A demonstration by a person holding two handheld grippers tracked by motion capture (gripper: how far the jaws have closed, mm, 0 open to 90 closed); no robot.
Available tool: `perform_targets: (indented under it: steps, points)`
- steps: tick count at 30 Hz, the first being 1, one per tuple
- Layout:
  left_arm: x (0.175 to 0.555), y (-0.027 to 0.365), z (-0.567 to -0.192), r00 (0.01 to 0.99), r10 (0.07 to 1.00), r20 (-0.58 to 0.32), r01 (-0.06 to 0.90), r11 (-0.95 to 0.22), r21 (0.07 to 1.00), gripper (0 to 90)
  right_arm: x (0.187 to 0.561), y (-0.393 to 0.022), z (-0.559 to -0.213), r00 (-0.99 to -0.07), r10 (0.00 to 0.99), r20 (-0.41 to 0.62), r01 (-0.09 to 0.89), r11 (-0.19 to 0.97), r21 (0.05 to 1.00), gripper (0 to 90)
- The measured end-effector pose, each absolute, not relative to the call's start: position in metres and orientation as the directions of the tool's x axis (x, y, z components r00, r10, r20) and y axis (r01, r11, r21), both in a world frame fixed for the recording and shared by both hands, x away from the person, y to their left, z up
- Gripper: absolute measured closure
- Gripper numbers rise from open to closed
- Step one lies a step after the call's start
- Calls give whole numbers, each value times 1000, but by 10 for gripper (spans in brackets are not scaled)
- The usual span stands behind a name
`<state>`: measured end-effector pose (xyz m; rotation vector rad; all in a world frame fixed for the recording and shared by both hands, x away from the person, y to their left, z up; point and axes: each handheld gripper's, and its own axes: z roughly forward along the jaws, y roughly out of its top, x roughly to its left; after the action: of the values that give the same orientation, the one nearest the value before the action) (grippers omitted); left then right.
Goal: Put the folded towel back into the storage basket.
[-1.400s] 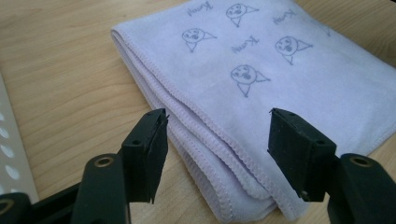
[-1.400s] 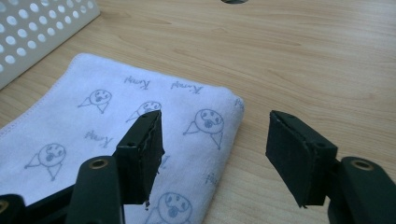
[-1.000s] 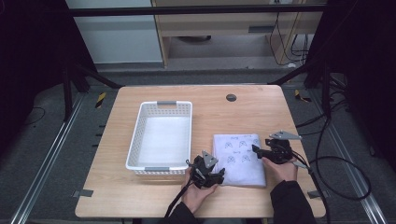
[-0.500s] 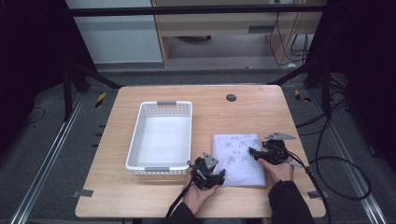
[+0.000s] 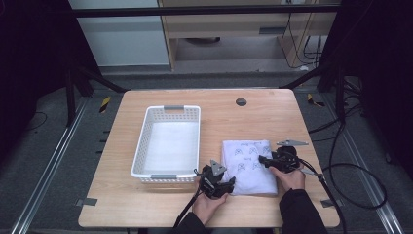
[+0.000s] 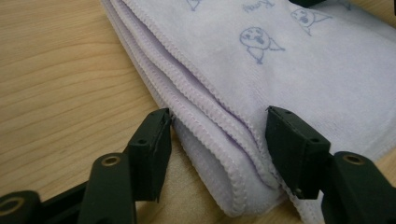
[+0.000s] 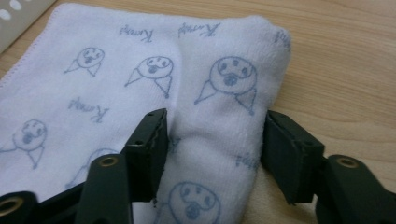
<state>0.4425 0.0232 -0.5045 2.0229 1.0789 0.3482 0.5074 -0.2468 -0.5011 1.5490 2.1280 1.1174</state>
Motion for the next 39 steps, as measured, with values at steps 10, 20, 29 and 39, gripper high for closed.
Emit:
perform_targets:
  steps: [10, 20, 29, 39]
  points:
    - [442, 23, -503, 599, 783, -167, 597, -298, 745, 527, 506, -245, -501, -397, 885, 242, 692, 115, 713, 582]
    - [441, 23, -502, 603, 770, -209, 601, -266, 753, 711, 504, -245, -498, -406, 880, 248, 679, 109, 726, 715]
    - [437, 26, -488, 626, 763, -159, 543, -280, 792, 736, 498, -246, -484, -428, 869, 248, 641, 99, 761, 722]
    - [434, 30, -459, 657, 746, -109, 486, -309, 818, 735, 490, -243, -461, -449, 868, 214, 567, 91, 819, 720]
